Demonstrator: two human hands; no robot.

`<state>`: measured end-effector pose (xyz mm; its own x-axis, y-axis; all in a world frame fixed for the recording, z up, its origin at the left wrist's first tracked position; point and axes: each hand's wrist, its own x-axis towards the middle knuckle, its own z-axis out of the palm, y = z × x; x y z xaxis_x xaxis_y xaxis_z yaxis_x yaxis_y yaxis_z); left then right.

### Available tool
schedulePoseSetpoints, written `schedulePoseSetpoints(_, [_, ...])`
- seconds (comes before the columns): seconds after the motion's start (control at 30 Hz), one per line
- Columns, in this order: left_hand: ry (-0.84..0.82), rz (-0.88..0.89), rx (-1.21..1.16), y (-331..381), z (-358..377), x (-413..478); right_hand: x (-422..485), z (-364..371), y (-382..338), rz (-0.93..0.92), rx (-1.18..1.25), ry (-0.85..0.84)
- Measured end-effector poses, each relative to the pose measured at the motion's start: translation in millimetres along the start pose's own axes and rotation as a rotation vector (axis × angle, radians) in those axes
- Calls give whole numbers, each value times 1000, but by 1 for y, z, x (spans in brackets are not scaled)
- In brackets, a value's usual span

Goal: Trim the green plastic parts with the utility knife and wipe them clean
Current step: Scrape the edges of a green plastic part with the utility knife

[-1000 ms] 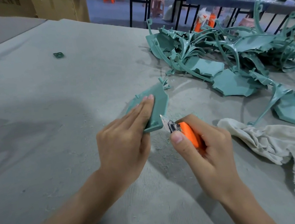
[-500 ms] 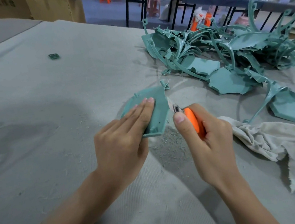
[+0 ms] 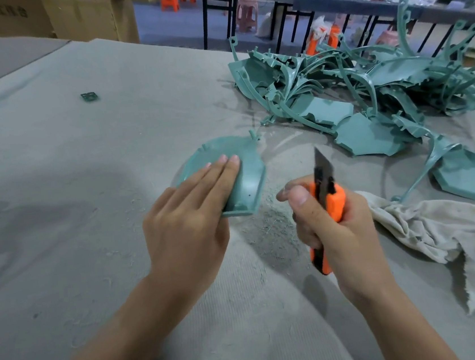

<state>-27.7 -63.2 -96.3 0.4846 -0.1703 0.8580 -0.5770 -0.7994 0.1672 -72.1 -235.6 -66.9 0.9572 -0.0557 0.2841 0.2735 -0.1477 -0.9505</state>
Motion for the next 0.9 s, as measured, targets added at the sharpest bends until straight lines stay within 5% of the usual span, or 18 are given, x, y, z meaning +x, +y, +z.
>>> schedulePoseSetpoints(0.27, [28, 136, 32, 4, 0, -1, -2, 4, -5, 90, 195, -118])
schedulePoseSetpoints(0.9, [7, 153, 81, 4, -2, 2, 2, -9, -6, 71, 136, 69])
